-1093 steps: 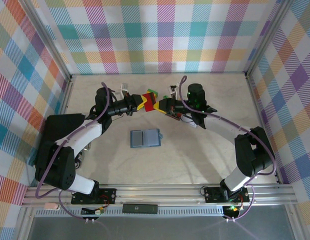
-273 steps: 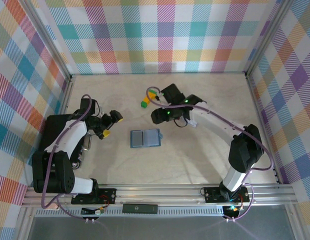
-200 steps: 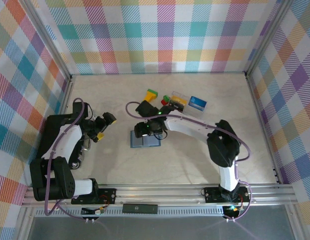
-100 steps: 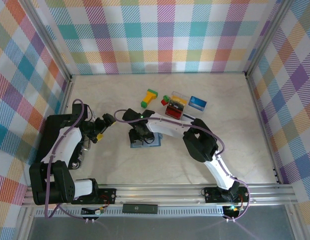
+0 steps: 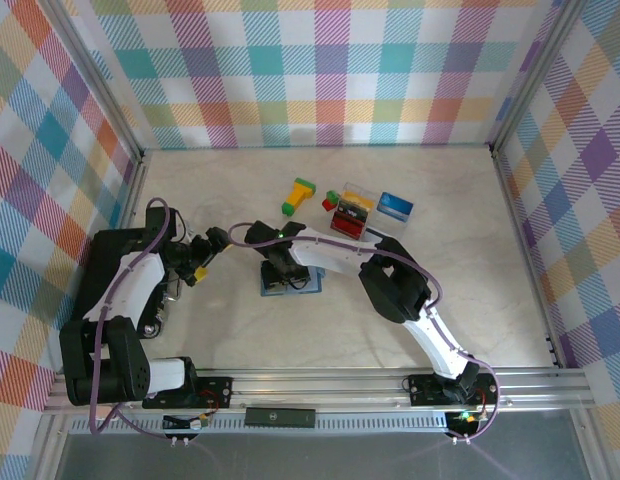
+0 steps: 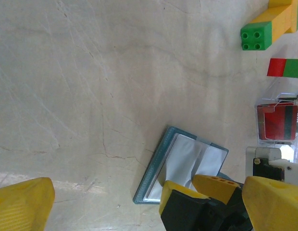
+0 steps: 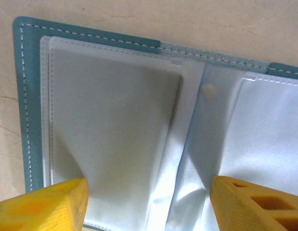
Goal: Take the credit cards out of the card holder
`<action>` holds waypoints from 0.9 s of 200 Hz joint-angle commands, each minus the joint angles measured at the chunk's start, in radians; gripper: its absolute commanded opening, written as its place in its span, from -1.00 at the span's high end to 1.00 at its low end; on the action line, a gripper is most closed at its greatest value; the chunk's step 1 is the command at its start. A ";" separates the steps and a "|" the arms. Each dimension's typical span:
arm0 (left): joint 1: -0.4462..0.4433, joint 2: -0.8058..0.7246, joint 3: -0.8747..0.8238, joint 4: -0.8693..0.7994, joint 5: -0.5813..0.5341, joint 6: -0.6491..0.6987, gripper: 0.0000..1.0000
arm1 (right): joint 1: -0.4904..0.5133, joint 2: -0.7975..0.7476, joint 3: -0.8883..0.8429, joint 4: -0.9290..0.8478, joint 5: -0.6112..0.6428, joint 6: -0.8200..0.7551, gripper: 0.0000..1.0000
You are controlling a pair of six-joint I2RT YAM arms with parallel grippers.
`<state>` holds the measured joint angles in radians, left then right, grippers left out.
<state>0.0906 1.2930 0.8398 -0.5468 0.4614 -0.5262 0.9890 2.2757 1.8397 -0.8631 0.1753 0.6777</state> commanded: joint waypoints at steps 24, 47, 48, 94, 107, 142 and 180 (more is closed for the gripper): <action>0.016 0.020 -0.022 0.017 0.053 0.006 -0.94 | 0.002 0.036 -0.086 -0.061 0.026 0.031 -0.27; 0.012 0.019 -0.037 0.039 0.080 -0.006 -0.85 | 0.002 0.029 -0.096 -0.050 0.015 0.033 -0.21; 0.012 0.019 -0.038 0.040 0.080 -0.006 -0.85 | 0.001 0.028 -0.097 -0.049 0.014 0.032 -0.21; -0.034 0.054 -0.069 0.088 0.104 -0.043 -0.72 | -0.021 -0.033 -0.157 0.016 -0.033 0.060 -0.08; -0.059 0.071 -0.073 0.111 0.115 -0.055 -0.70 | -0.027 -0.055 -0.180 0.037 -0.034 0.073 -0.03; -0.138 0.148 -0.081 0.199 0.167 -0.103 -0.53 | -0.041 -0.109 -0.237 0.100 -0.051 0.095 0.05; -0.217 0.228 -0.077 0.303 0.198 -0.154 -0.10 | -0.044 -0.146 -0.271 0.144 -0.047 0.109 0.10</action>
<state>-0.0883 1.4879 0.7734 -0.3401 0.6102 -0.6403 0.9497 2.1445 1.6161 -0.6804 0.1379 0.7528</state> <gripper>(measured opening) 0.605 0.456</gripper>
